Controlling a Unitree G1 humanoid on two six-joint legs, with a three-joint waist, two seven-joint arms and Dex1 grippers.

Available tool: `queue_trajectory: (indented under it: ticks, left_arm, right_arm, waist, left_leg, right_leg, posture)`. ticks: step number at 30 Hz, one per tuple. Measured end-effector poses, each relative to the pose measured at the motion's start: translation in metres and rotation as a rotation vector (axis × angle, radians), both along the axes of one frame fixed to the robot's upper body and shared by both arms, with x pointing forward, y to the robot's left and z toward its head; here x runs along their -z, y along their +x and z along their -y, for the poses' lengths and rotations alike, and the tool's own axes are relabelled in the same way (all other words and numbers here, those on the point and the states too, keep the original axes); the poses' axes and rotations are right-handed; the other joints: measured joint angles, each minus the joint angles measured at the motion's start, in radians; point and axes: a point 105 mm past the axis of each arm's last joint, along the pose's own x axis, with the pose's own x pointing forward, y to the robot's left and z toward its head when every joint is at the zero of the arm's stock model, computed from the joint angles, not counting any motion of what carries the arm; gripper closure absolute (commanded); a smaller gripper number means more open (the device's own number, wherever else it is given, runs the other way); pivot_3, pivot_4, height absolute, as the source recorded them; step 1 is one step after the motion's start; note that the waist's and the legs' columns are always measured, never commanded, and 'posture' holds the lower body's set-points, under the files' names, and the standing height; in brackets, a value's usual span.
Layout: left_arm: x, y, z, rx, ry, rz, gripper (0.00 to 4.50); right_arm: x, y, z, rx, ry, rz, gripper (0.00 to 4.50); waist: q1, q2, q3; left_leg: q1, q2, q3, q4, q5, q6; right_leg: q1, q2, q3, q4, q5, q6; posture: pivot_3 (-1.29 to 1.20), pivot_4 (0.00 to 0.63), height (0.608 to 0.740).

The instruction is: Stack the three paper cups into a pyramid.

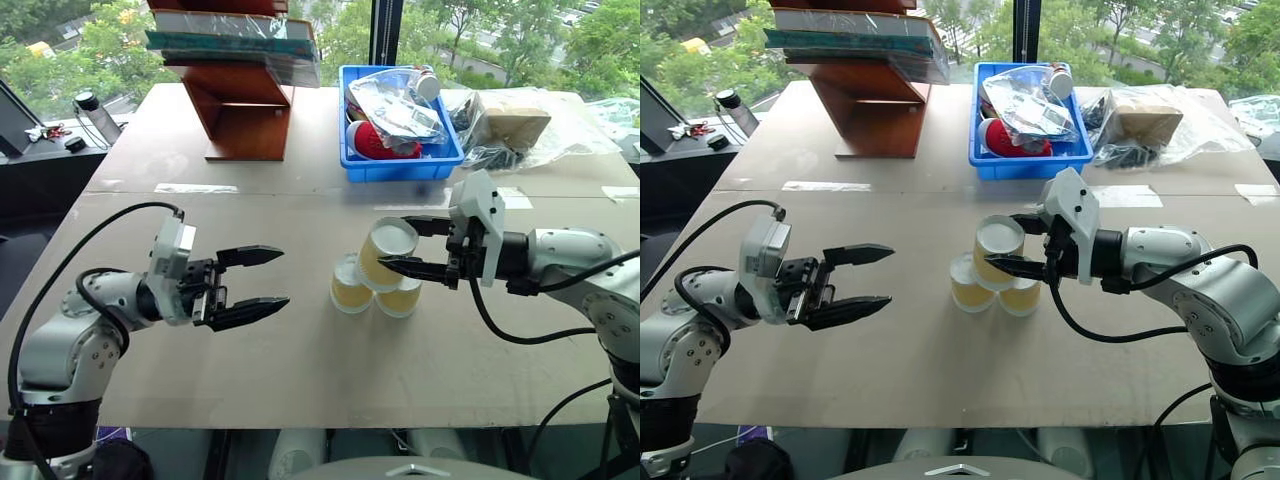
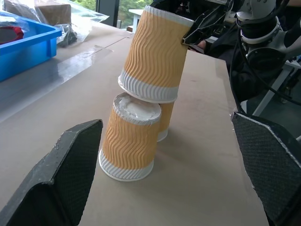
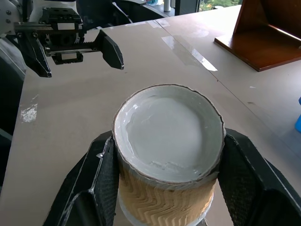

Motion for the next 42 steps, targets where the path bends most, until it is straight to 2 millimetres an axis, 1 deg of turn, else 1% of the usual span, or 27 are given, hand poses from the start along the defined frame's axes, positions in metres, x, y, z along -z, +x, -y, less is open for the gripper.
queue_trajectory:
  ticks: [3, 5, 6, 8, 11, 13, 15, 17, 20, 22, 24, 26, 27, 29, 31, 32, 34, 35, 37, 39, 42]
  left_arm:
    - [-0.003, -0.001, 0.004, -0.005, 0.008, 0.015, 0.0]
    - [-0.004, -0.001, 0.006, -0.008, 0.013, 0.019, 0.0]
    - [-0.004, -0.001, 0.007, -0.01, 0.015, 0.017, 0.0]
    - [-0.005, -0.001, 0.009, -0.014, 0.016, 0.018, 0.0]
    - [-0.006, -0.001, 0.01, -0.015, 0.013, 0.012, 0.0]
    - [-0.006, -0.001, 0.01, -0.015, 0.013, 0.011, 0.0]
    - [-0.005, -0.001, 0.01, -0.015, 0.012, 0.01, 0.0]
    - [-0.004, -0.001, 0.009, -0.018, 0.009, 0.005, 0.0]
    - [0.005, -0.002, 0.009, -0.036, -0.01, -0.014, 0.0]
    - [0.011, -0.002, 0.007, -0.056, -0.017, -0.029, 0.0]
    - [0.016, -0.002, 0.006, -0.069, -0.022, -0.038, 0.0]
    - [0.025, -0.001, 0.001, -0.108, -0.025, -0.063, 0.0]
    - [0.031, 0.0, -0.003, -0.13, -0.018, -0.063, 0.0]
    - [0.051, 0.0, -0.016, -0.197, 0.007, -0.106, 0.0]
    - [0.071, -0.001, -0.034, -0.269, 0.039, -0.153, 0.0]
    - [0.077, -0.001, -0.04, -0.291, 0.056, -0.162, 0.0]
    - [0.085, -0.002, -0.05, -0.319, 0.079, -0.18, 0.0]
    - [0.087, -0.001, -0.053, -0.325, 0.093, -0.179, 0.0]
    - [0.09, 0.001, -0.06, -0.344, 0.111, -0.18, 0.0]
    - [0.091, 0.003, -0.064, -0.349, 0.114, -0.182, 0.0]
    - [0.089, 0.005, -0.064, -0.34, 0.13, -0.171, 0.0]
  right_arm:
    - [0.0, 0.0, -0.001, -0.009, -0.003, 0.007, 2.34]
    - [0.0, -0.001, -0.002, -0.014, -0.01, 0.011, 1.33]
    - [0.001, -0.001, -0.002, -0.016, -0.02, 0.011, 0.99]
    - [0.009, 0.0, -0.003, -0.022, -0.043, -0.015, 0.01]
    - [0.01, 0.002, -0.003, -0.014, -0.05, -0.018, 0.01]
    - [0.008, 0.002, -0.002, -0.012, -0.044, -0.01, 0.01]
    - [0.001, 0.002, 0.001, -0.008, -0.027, 0.008, 0.01]
    - [-0.01, -0.001, 0.006, -0.006, -0.01, 0.049, 0.01]
    - [-0.025, -0.01, 0.02, 0.007, 0.057, 0.097, 0.01]
    - [-0.03, -0.013, 0.03, 0.037, 0.096, 0.113, 0.01]
    - [-0.029, -0.017, 0.042, 0.079, 0.113, 0.118, 0.01]
    - [-0.017, -0.021, 0.058, 0.146, 0.114, 0.084, 0.01]
    - [-0.011, -0.028, 0.069, 0.186, 0.117, 0.074, 0.01]
    - [0.014, -0.043, 0.092, 0.281, 0.116, -0.002, 0.01]
    - [0.046, -0.065, 0.115, 0.381, 0.082, -0.102, 0.01]
    - [0.057, -0.077, 0.124, 0.414, 0.06, -0.13, 0.01]
    - [0.07, -0.096, 0.134, 0.449, 0.04, -0.159, 0.01]
    - [0.072, -0.103, 0.137, 0.457, 0.033, -0.155, 0.01]
    - [0.079, -0.115, 0.142, 0.469, 0.013, -0.157, 0.01]
    - [0.084, -0.122, 0.146, 0.488, 0.001, -0.167, 0.01]
    - [0.086, -0.124, 0.149, 0.491, -0.02, -0.143, 0.01]
  waist:
    - [0.0, 0.0, 0.0]
    - [0.0, 0.0, 0.0]
    - [0.0, 0.0, 0.0]
    - [0.0, 0.0, 0.0]
    - [0.0, 0.0, 0.0]
    - [0.0, 0.0, 0.0]
    - [0.001, 0.0, 0.0]
    - [0.001, 0.0, 0.0]
    - [0.003, 0.0, 0.0]
    - [0.004, 0.0, 0.0]
    - [0.006, 0.0, 0.0]
    - [0.006, 0.0, 0.0]
    - [0.009, -0.001, 0.0]
    - [0.013, -0.001, 0.0]
    - [0.02, -0.001, 0.0]
    - [0.023, -0.001, 0.0]
    - [0.023, -0.001, -0.001]
    - [0.021, -0.001, -0.001]
    - [0.018, -0.002, -0.001]
    - [0.016, -0.003, -0.002]
    - [0.013, -0.004, -0.002]
  left_leg:
    - [0.0, 0.0, 0.0, 0.0, 0.0, 0.0]
    - [0.0, 0.0, 0.0, 0.0, 0.0, 0.0]
    - [0.0, 0.0, 0.0, 0.0, 0.0, 0.0]
    - [0.0, 0.0, 0.0, 0.0, 0.0, 0.0]
    - [0.0, 0.0, 0.0, 0.0, 0.0, 0.0]
    - [0.0, 0.0, 0.0, 0.0, 0.0, 0.0]
    - [0.0, 0.0, 0.0, 0.0, 0.0, 0.0]
    - [0.0, 0.0, 0.0, 0.0, 0.0, 0.0]
    - [0.0, 0.0, 0.0, 0.0, 0.0, 0.0]
    - [-0.001, 0.0, 0.0, 0.0, 0.0, 0.0]
    - [0.0, 0.0, 0.0, 0.0, 0.0, 0.0]
    - [0.0, 0.0, 0.0, 0.0, 0.0, 0.0]
    - [0.0, 0.0, -0.001, 0.0, 0.0, 0.0]
    - [0.0, 0.0, -0.001, -0.002, 0.0, 0.0]
    - [0.0, 0.0, 0.0, -0.003, 0.0, 0.0]
    - [0.0, 0.0, 0.0, -0.003, 0.0, 0.0]
    - [0.003, 0.001, 0.001, -0.002, 0.0, 0.0]
    - [0.004, 0.002, 0.002, -0.002, 0.0, 0.0]
    - [0.005, 0.005, 0.003, 0.001, 0.0, 0.0]
    - [0.006, 0.006, 0.004, 0.002, 0.0, 0.0]
    - [0.007, 0.007, 0.004, 0.002, 0.0, 0.0]
  right_leg:
    - [0.0, 0.0, 0.0, 0.0, 0.0, 0.0]
    - [0.0, 0.0, 0.0, 0.0, 0.0, 0.0]
    - [0.0, 0.0, 0.0, 0.0, 0.0, 0.0]
    - [0.0, 0.0, 0.0, 0.0, 0.0, 0.0]
    - [0.0, 0.0, 0.0, 0.0, 0.0, 0.0]
    - [0.0, 0.0, 0.0, 0.0, 0.0, 0.0]
    - [0.0, 0.0, 0.0, 0.0, 0.0, 0.0]
    - [0.0, 0.0, 0.0, 0.0, 0.0, 0.0]
    - [0.0, 0.0, 0.0, -0.001, 0.0, 0.0]
    - [0.0, 0.0, 0.0, -0.001, 0.0, 0.0]
    - [0.0, 0.0, 0.0, -0.001, 0.0, 0.0]
    - [0.0, 0.0, 0.0, -0.001, 0.0, 0.0]
    - [0.001, 0.0, -0.001, -0.001, 0.0, 0.0]
    - [0.001, 0.001, -0.001, -0.002, 0.0, 0.0]
    - [0.001, 0.001, -0.001, -0.003, 0.0, 0.0]
    - [0.001, 0.001, -0.001, -0.003, 0.0, 0.0]
    - [0.003, 0.001, 0.0, -0.003, -0.001, 0.0]
    - [0.004, 0.001, 0.0, -0.003, -0.002, -0.003]
    - [0.005, 0.002, 0.0, -0.003, -0.003, -0.002]
    - [0.005, 0.0, 0.0, -0.003, -0.003, -0.002]
    - [0.004, -0.004, -0.001, -0.003, -0.001, -0.006]
  posture:
    - [0.0, 0.15, 0.74]
    - [0.0, 0.15, 0.74]
    - [0.0, 0.15, 0.74]
    - [0.0, 0.15, 0.74]
    - [0.0, 0.15, 0.74]
    - [0.0, 0.15, 0.74]
    - [0.0, 0.15, 0.74]
    - [0.0, 0.15, 0.74]
    - [0.0, 0.15, 0.74]
    - [0.0, 0.15, 0.74]
    - [0.0, 0.15, 0.74]
    - [0.0, 0.15, 0.74]
    - [0.0, 0.15, 0.74]
    - [0.0, 0.15, 0.74]
    - [0.0, 0.15, 0.74]
    - [0.0, 0.15, 0.74]
    - [0.0, 0.15, 0.74]
    - [0.0, 0.15, 0.74]
    - [0.0, 0.15, 0.74]
    - [0.0, 0.15, 0.74]
    - [0.0, 0.15, 0.74]
